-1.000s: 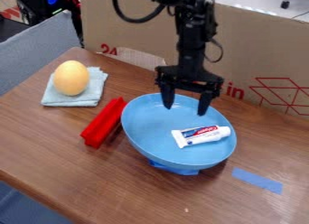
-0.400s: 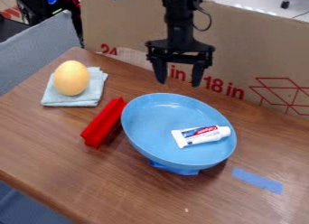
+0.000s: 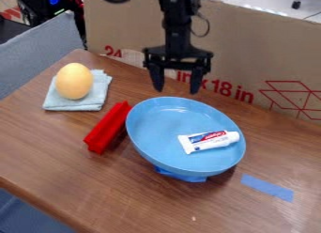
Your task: Move the cloth to the right side of the table
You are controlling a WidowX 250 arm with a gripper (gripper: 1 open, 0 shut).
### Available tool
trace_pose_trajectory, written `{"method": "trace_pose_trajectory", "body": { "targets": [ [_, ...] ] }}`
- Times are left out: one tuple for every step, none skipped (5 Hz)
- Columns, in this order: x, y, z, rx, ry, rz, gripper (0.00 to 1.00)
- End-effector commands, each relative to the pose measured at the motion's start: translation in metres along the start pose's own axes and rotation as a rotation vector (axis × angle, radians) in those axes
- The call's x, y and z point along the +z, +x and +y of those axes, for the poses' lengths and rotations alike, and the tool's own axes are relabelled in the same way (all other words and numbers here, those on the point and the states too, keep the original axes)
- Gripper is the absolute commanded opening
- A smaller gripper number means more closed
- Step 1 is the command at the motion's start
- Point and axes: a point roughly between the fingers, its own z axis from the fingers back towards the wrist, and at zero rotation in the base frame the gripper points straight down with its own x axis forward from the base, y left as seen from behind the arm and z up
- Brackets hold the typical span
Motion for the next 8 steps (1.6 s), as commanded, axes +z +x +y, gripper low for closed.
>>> {"method": "trace_pose_trajectory", "body": {
  "targets": [
    [0.010, 0.002, -0.003, 0.065, -0.023, -0.050, 1.00],
    [0.007, 0.025, 0.001, 0.151, -0.036, -0.049, 1.00],
    [0.005, 0.036, -0.008, 0.214, -0.091, -0.090, 1.00],
    [0.001, 0.038, -0.016, 0.224, -0.091, -0.083, 1.00],
    [-0.001, 0.045, -0.013, 0.235, -0.063, -0.072, 1.00],
    [-0.020, 0.053, -0.002, 0.252, -0.040, -0.071, 1.00],
    [-0.034, 0.058, -0.005, 0.275, -0.014, -0.059, 1.00],
    [-0.020, 0.059, -0.003, 0.289, -0.007, -0.070, 0.00]
  ]
}}
